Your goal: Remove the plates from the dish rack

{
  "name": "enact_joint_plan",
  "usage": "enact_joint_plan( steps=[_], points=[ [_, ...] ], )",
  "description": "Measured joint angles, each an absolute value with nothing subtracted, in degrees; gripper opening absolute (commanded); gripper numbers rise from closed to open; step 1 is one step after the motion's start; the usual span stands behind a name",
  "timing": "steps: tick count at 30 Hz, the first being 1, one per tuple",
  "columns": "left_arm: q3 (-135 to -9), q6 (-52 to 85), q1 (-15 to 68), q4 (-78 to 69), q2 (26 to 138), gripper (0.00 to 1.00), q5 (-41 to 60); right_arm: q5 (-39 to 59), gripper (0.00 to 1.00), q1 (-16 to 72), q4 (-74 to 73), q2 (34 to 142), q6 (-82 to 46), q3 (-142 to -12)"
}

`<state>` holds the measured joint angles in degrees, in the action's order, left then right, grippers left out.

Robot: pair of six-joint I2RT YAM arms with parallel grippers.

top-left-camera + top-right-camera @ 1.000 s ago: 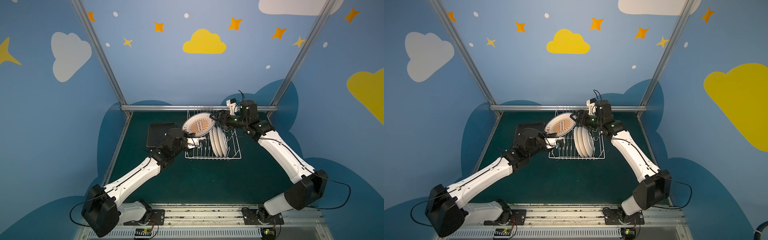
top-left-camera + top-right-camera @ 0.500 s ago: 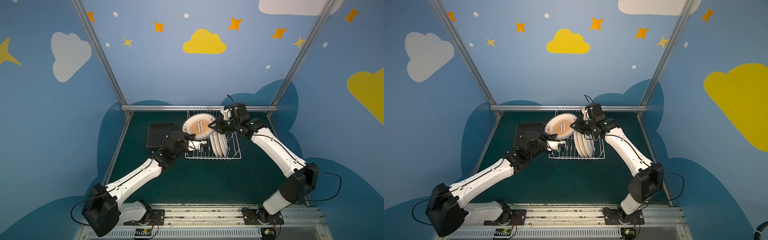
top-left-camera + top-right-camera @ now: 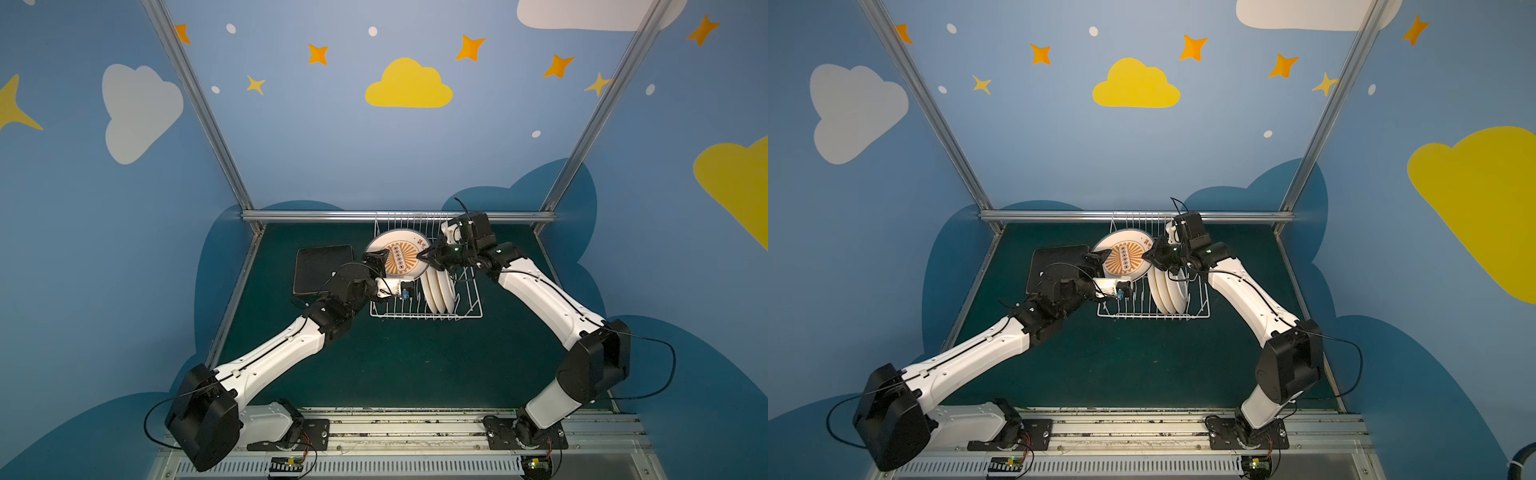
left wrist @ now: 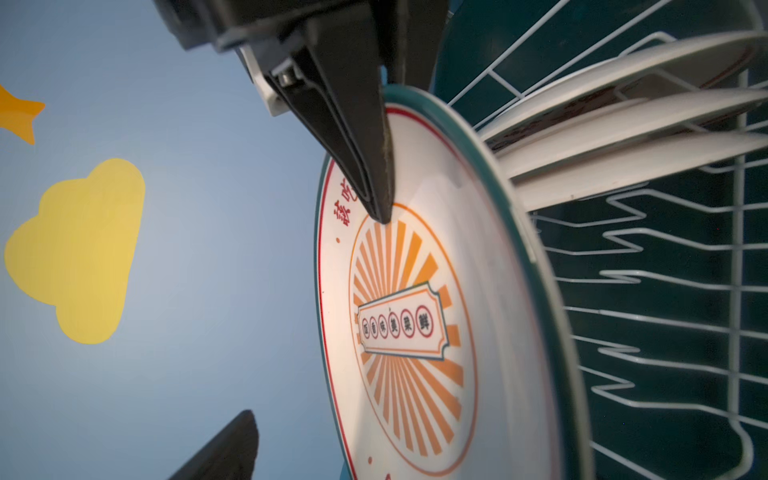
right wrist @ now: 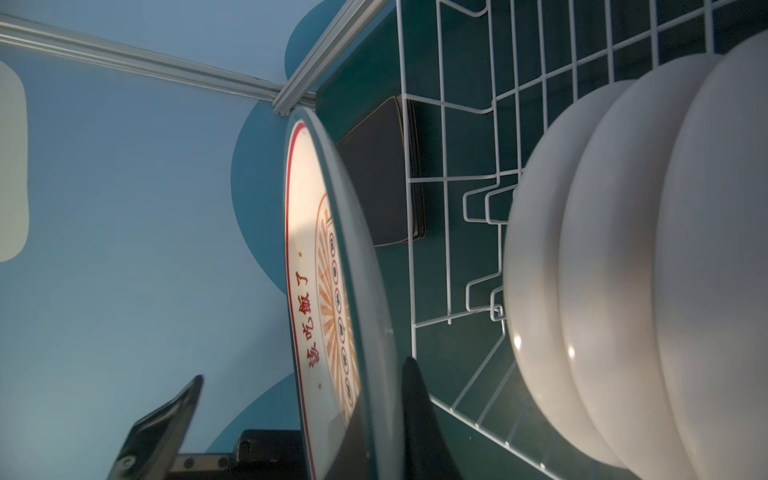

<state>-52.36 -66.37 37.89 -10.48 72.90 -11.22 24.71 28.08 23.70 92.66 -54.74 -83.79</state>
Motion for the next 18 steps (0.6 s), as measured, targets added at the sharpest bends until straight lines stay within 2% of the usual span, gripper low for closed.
enact_joint_plan(
  steps=[4, 10, 18],
  points=[
    [-52.4, -58.6, 37.2, -8.4, 70.4, 0.99, -9.8, 24.8, 0.00, 25.5, 19.6, 91.0, -56.5, -79.9],
    [-53.5, -40.5, 31.8, -3.8, 64.8, 0.99, -3.7, 24.7, 0.00, 22.3, 15.3, 87.4, -56.4, -78.0],
    [-62.2, -2.6, 19.9, 1.0, 66.6, 0.99, 7.3, 24.8, 0.00, 21.7, 8.4, 83.2, -54.0, -73.4]
  ],
)
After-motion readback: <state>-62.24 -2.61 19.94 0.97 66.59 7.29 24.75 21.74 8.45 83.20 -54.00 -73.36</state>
